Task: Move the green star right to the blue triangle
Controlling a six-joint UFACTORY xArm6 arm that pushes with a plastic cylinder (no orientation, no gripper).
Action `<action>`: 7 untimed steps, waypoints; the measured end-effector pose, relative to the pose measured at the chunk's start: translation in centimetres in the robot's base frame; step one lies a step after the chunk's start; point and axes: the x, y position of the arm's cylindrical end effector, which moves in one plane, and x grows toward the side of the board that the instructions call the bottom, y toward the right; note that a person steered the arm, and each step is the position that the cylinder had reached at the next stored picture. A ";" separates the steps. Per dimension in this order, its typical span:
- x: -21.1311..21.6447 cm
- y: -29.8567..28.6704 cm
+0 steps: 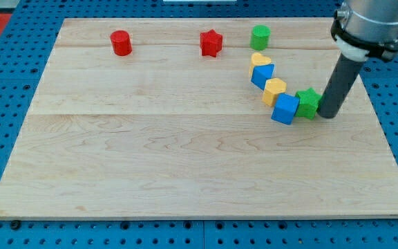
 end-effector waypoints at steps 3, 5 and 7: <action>3.4 4.9; 5.6 -0.9; 0.0 -1.5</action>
